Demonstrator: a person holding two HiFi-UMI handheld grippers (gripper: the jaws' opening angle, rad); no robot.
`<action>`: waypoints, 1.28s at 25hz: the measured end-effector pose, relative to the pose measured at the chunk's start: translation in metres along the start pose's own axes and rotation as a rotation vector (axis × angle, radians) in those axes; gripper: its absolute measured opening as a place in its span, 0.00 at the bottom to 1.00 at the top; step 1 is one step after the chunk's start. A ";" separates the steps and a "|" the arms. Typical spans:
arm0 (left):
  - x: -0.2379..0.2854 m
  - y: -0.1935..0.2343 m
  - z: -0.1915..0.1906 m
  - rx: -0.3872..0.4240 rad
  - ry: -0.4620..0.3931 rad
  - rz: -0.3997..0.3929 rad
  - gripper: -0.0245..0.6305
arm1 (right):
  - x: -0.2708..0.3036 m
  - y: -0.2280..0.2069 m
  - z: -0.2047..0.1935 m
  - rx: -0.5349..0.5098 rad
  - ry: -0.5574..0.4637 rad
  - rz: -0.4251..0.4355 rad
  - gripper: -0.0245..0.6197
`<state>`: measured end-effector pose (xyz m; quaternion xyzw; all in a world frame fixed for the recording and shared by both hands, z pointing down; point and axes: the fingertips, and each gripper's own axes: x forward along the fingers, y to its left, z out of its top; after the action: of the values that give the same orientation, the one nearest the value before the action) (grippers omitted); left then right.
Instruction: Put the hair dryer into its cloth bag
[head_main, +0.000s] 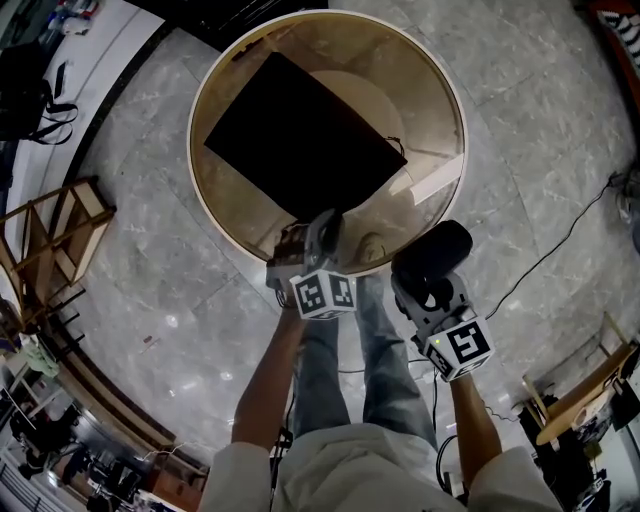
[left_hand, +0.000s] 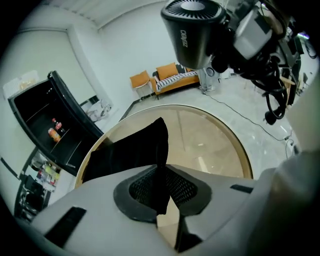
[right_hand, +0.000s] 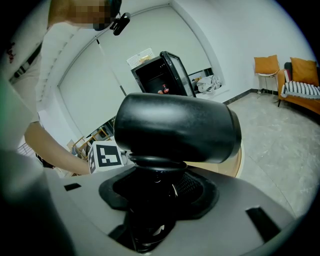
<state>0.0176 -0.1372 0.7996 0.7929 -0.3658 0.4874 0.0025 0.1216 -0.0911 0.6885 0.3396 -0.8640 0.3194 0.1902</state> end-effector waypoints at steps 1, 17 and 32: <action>-0.001 0.002 0.001 -0.033 -0.007 -0.005 0.14 | 0.000 0.000 -0.001 0.002 0.004 -0.003 0.36; -0.060 0.072 0.026 -0.553 -0.214 -0.028 0.10 | 0.030 0.004 -0.022 -0.106 0.217 0.013 0.36; -0.072 0.064 0.024 -0.537 -0.224 -0.070 0.10 | 0.102 0.024 -0.055 -0.126 0.583 0.212 0.36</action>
<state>-0.0194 -0.1510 0.7083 0.8249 -0.4520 0.2823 0.1887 0.0400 -0.0876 0.7737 0.1293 -0.8219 0.3673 0.4158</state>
